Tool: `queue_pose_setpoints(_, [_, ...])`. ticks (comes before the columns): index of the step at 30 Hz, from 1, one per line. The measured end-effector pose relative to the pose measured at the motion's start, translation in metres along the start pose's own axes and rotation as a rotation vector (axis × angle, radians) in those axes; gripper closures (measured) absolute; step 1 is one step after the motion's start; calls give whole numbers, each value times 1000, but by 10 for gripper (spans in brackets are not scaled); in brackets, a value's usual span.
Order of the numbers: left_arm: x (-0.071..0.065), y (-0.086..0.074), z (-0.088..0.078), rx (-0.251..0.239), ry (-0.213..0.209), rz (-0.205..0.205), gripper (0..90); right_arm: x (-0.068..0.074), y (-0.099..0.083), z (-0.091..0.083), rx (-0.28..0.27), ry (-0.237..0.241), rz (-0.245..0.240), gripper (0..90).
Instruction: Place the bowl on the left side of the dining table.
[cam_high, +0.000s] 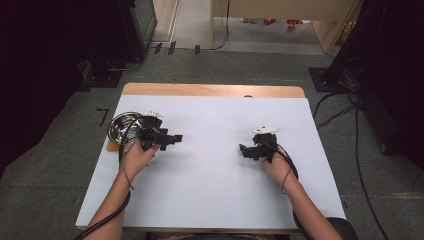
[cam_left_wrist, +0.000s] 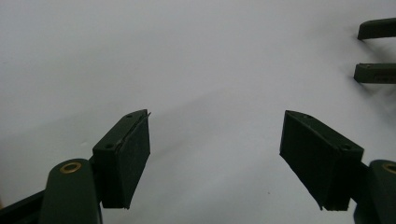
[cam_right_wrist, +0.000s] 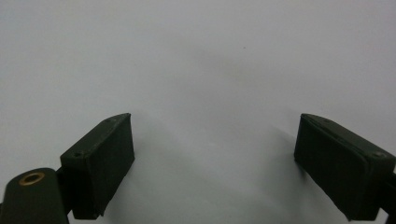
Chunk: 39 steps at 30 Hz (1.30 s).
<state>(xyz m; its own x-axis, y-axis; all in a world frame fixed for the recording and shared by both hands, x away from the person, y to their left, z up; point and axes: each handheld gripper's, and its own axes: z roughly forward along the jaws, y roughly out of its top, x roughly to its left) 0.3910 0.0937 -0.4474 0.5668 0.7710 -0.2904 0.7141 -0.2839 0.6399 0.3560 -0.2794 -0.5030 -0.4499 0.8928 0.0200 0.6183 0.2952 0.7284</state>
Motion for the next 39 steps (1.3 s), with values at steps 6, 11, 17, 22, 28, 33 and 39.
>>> queue_pose_setpoints(6, [-16,-5,14,-1,-11,74,241,0,0,0,0,0,0,117])
queue_pose_setpoints(11, [-31,-7,23,7,-46,99,233,0,0,0,-1,0,-1,117])
queue_pose_setpoints(17, [-51,-12,35,28,-80,156,227,0,0,0,0,0,1,117])
queue_pose_setpoints(22, [-66,-18,47,66,-82,227,227,0,0,0,0,0,-1,117])
queue_pose_setpoints(28, [-77,-22,56,64,-104,253,222,0,0,0,-1,0,-2,117])
queue_pose_setpoints(33, [-84,-25,63,70,-109,296,219,0,0,0,-2,0,-2,117])
queue_pose_setpoints(39, [-85,-28,68,50,-113,332,181,0,0,0,-2,0,-2,117])
